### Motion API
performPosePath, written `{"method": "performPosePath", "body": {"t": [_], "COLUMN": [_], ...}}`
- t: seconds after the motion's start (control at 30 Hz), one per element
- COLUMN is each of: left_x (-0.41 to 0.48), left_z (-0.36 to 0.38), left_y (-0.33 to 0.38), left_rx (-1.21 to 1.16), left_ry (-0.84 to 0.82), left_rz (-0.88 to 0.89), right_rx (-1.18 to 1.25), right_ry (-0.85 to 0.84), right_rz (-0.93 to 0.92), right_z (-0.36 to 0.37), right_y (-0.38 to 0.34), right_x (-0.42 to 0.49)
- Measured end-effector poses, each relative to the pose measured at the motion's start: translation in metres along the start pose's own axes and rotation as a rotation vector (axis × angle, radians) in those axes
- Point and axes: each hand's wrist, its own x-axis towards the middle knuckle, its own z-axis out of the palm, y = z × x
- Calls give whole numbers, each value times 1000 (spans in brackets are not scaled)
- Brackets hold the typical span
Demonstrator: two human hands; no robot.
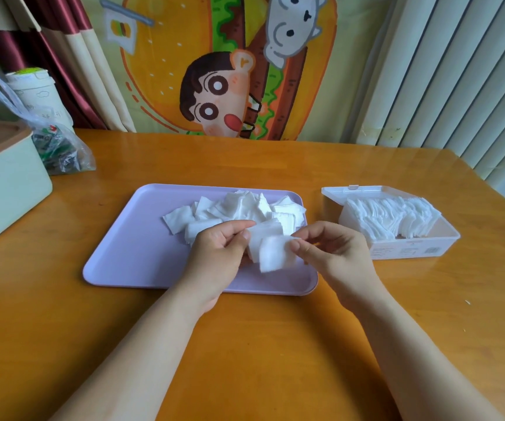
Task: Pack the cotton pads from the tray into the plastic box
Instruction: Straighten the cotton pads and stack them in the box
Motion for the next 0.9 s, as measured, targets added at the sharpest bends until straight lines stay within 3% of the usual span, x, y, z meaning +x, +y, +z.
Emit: {"method": "performPosePath", "body": {"t": [0.1,0.8,0.9], "left_x": [-4,-11,-10], "left_z": [1,1,0], "left_y": [2,6,5], "left_rx": [58,126,88], "left_ry": [-52,-183,-198], "left_rz": [14,48,56], "right_rx": [-45,-126,-80], "right_ry": [-100,38,-32], "right_rz": [39,-5,19], "right_z": [-4,2,3], "right_y": [-2,10,13], "right_x": [0,3,3]}}
